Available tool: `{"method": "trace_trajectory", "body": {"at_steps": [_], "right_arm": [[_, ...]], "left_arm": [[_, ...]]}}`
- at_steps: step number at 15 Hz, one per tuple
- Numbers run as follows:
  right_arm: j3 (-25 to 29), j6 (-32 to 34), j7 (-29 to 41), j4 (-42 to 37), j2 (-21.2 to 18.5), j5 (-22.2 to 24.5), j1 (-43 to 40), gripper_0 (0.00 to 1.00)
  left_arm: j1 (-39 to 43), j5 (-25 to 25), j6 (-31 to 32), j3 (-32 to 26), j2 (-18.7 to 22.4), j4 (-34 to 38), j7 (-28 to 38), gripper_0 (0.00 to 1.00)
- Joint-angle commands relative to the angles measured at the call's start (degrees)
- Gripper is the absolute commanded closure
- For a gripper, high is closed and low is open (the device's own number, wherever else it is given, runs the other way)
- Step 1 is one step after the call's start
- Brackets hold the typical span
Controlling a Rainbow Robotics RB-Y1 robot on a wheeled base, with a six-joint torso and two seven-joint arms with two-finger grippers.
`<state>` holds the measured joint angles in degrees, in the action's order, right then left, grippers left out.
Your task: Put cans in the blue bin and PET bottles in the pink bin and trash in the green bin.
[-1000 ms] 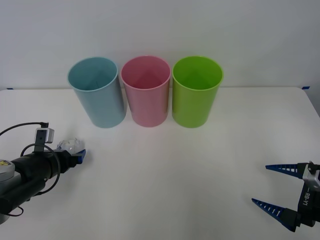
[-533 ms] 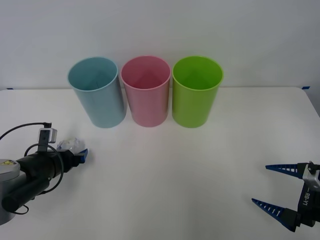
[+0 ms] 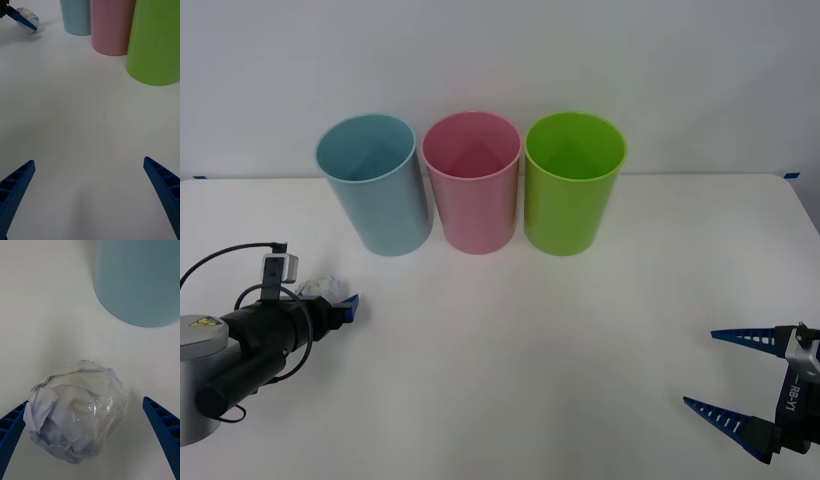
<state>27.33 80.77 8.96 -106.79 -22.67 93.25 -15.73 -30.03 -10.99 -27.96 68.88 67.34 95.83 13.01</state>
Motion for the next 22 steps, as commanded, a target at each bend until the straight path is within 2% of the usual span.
{"method": "trace_trajectory", "body": {"at_steps": [1, 7, 8, 9, 10, 11, 22], "right_arm": [[0.00, 0.00, 0.00, 0.00, 0.00, 0.00, 0.00, 0.00], [0.00, 0.00, 0.00, 0.00, 0.00, 0.00, 0.00, 0.00], [0.00, 0.00, 0.00, 0.00, 0.00, 0.00, 0.00, 0.00], [0.00, 0.00, 0.00, 0.00, 0.00, 0.00, 0.00, 0.00], [0.00, 0.00, 0.00, 0.00, 0.00, 0.00, 0.00, 0.00], [0.00, 0.00, 0.00, 0.00, 0.00, 0.00, 0.00, 0.00], [0.00, 0.00, 0.00, 0.00, 0.00, 0.00, 0.00, 0.00]], "left_arm": [[-0.29, -0.08, 0.01, -0.06, -0.36, -0.47, 0.17, 0.00], [-0.65, -0.35, 0.01, -0.06, -0.71, -0.99, -0.01, 0.00], [-0.56, -0.70, 0.18, 0.03, -0.71, -1.08, -0.18, 0.33], [-0.56, -0.87, 0.27, 0.03, -0.71, -1.08, -0.45, 0.80], [-0.56, -0.96, 0.36, 0.03, -0.71, -1.08, -0.53, 0.94], [-0.56, -1.14, 0.45, 0.11, -0.71, -1.08, -0.71, 0.99], [-0.29, -1.75, 1.68, 0.11, -0.89, -1.70, -3.26, 1.00]]}}
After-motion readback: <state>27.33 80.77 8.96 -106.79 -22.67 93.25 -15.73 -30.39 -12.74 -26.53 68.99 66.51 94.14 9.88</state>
